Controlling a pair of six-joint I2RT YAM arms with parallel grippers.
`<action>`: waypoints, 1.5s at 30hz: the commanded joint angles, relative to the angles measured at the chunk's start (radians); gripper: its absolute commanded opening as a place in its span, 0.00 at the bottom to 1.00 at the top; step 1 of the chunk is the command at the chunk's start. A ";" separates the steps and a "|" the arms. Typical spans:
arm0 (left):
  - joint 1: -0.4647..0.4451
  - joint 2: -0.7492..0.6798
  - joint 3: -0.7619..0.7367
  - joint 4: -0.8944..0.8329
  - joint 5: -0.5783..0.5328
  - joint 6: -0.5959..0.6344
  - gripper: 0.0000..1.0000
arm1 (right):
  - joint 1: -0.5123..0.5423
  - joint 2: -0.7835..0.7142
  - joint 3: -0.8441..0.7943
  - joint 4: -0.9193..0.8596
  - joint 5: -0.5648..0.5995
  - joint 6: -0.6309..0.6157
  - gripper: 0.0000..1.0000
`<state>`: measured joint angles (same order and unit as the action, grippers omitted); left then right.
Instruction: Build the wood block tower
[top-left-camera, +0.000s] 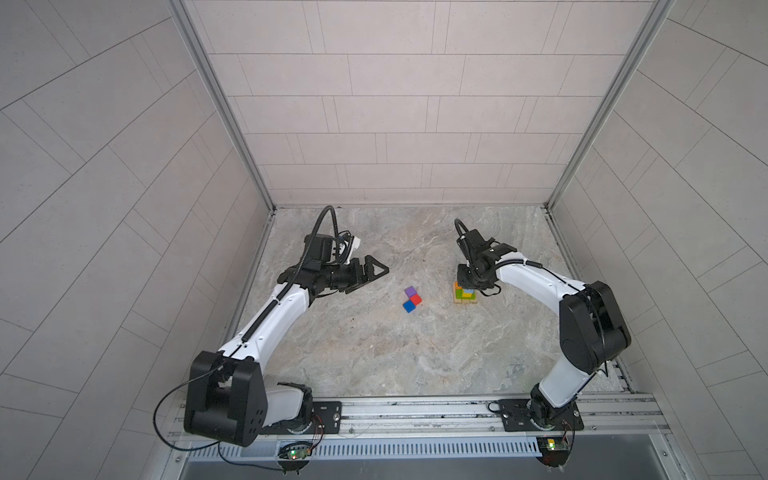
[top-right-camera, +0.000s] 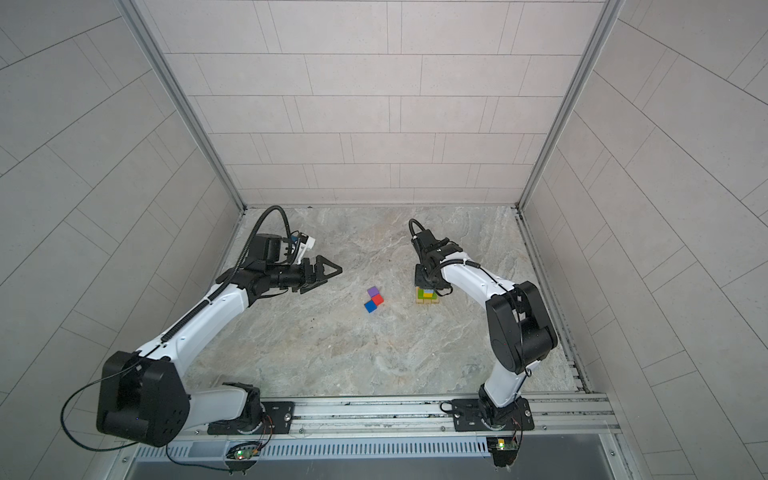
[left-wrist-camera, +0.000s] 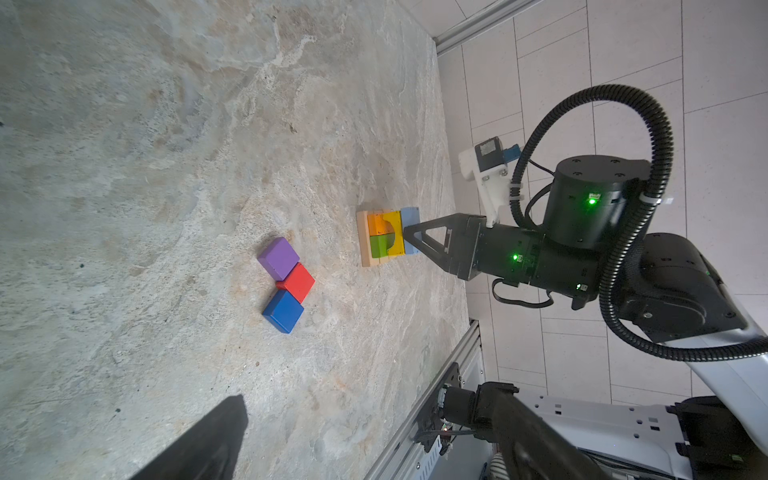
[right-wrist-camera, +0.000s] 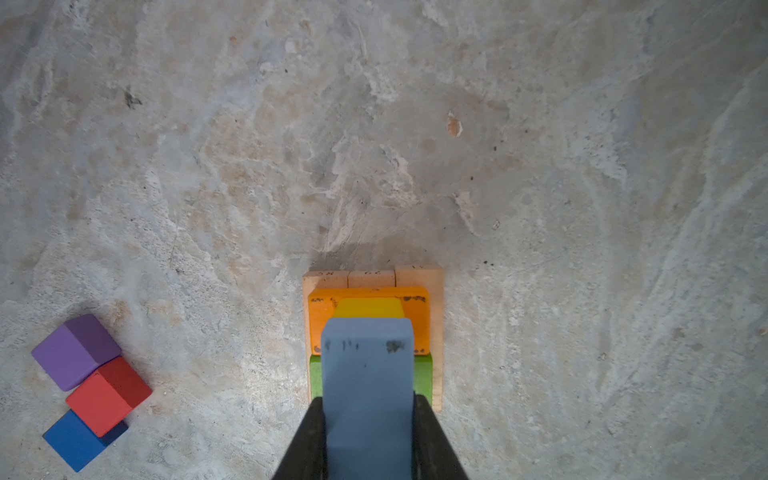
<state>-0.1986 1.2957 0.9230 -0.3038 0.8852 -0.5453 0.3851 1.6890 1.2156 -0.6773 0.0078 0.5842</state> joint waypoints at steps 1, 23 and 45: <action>-0.003 -0.002 -0.006 -0.001 -0.006 0.015 1.00 | -0.003 0.003 0.015 -0.016 0.017 0.001 0.33; -0.003 0.007 -0.001 -0.017 -0.015 0.028 1.00 | -0.002 -0.122 0.035 -0.062 0.029 -0.071 0.70; 0.032 -0.010 0.007 -0.033 -0.044 0.036 1.00 | 0.208 -0.219 0.069 -0.105 -0.031 -0.164 0.62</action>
<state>-0.1795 1.3018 0.9230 -0.3229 0.8532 -0.5240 0.5636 1.4899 1.2808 -0.7738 -0.0372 0.4290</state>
